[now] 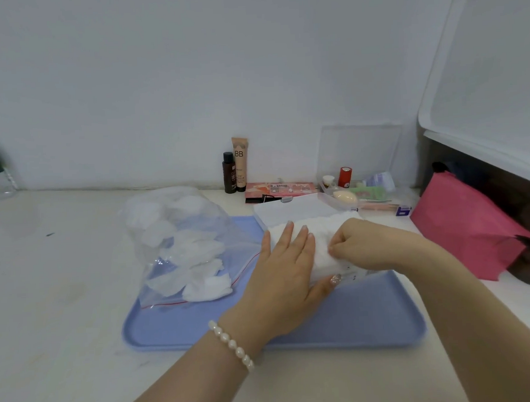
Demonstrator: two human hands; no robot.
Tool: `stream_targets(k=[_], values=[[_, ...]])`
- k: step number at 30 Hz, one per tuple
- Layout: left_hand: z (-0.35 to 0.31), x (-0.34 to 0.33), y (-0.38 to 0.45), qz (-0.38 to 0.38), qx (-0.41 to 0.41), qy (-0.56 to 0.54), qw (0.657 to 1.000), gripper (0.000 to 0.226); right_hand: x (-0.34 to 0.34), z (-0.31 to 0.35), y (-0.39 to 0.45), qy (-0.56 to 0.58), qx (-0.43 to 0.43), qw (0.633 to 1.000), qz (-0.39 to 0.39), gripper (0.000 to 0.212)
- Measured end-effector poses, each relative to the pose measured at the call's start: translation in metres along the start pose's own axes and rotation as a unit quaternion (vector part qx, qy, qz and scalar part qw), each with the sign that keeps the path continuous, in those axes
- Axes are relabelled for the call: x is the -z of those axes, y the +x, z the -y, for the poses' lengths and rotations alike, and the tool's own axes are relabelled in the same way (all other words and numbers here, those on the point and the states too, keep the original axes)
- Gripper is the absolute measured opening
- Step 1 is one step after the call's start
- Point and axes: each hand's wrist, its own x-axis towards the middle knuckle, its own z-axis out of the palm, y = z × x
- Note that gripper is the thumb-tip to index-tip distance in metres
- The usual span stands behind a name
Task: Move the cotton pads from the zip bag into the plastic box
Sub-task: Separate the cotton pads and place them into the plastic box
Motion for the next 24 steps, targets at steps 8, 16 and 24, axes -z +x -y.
stream_targets(k=[8,16,24], values=[[-0.006,0.003,-0.001,0.002,0.026,-0.033,0.999,0.102,-0.003,-0.001,0.003,-0.043,-0.001,0.999,-0.004,0.040],[0.058,0.063,-0.053,-0.191,-0.006,0.031,0.981,0.025,-0.010,0.049,-0.032,0.097,0.156,0.964,-0.193,0.013],[0.096,0.068,-0.104,-0.084,0.154,0.055,0.983,0.050,-0.110,0.126,0.007,0.077,0.281,0.953,-0.088,0.048]])
